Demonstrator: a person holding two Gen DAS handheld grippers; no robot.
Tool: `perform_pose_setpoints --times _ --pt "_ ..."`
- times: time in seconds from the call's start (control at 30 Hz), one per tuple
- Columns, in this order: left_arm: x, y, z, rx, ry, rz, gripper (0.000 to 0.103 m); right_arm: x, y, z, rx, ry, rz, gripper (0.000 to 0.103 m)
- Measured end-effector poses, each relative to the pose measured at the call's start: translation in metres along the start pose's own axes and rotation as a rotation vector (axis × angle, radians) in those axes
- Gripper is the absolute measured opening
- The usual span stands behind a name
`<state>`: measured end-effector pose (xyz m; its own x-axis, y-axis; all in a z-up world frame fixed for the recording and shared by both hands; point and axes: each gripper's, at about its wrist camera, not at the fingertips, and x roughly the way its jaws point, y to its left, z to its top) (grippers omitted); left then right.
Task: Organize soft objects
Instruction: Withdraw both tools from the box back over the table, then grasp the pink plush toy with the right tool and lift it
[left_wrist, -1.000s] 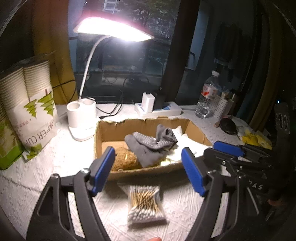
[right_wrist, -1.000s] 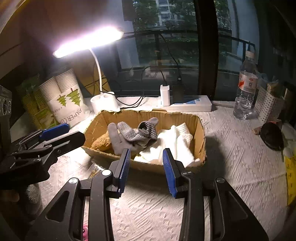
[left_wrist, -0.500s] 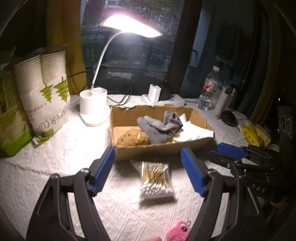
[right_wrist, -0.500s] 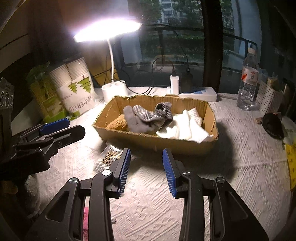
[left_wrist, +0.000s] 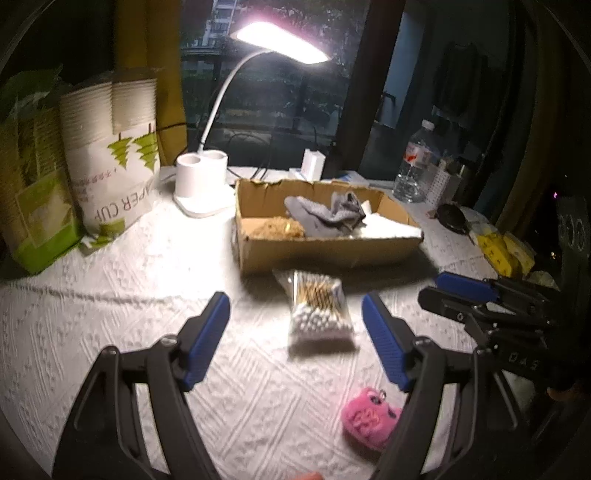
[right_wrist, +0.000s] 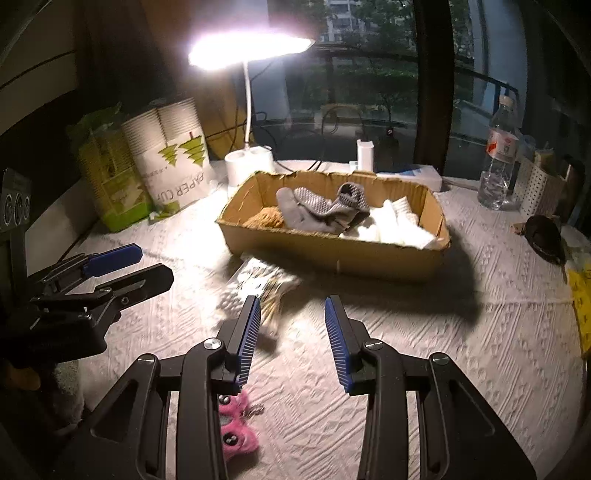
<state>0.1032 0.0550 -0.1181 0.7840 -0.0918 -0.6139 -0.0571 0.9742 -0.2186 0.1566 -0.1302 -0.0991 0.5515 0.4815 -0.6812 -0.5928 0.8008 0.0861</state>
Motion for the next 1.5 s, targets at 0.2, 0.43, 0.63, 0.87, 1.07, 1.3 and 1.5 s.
perform_pose_setpoints --times 0.2,0.43,0.63,0.87,1.07,1.3,1.5 --pt "-0.009 0.002 -0.016 -0.015 0.009 0.001 0.075 -0.002 0.010 -0.017 -0.010 0.030 0.008 0.039" --pt "-0.018 0.007 -0.031 -0.033 0.030 0.005 0.075 -0.004 0.022 -0.032 -0.016 0.053 0.022 0.039" --pt "-0.022 0.009 -0.043 -0.044 0.043 0.007 0.075 0.000 0.034 -0.045 -0.029 0.081 0.046 0.039" --pt "-0.023 0.018 -0.058 -0.069 0.050 0.030 0.075 0.007 0.046 -0.058 -0.037 0.123 0.101 0.050" --pt "-0.016 0.028 -0.067 -0.092 0.083 0.039 0.076 0.026 0.056 -0.069 -0.059 0.191 0.119 0.050" --pt "-0.005 0.029 -0.066 -0.088 0.108 0.048 0.076 0.038 0.052 -0.072 -0.044 0.204 0.129 0.039" --pt "0.009 0.020 -0.057 -0.063 0.127 0.049 0.076 0.034 0.036 -0.066 -0.022 0.171 0.125 0.037"
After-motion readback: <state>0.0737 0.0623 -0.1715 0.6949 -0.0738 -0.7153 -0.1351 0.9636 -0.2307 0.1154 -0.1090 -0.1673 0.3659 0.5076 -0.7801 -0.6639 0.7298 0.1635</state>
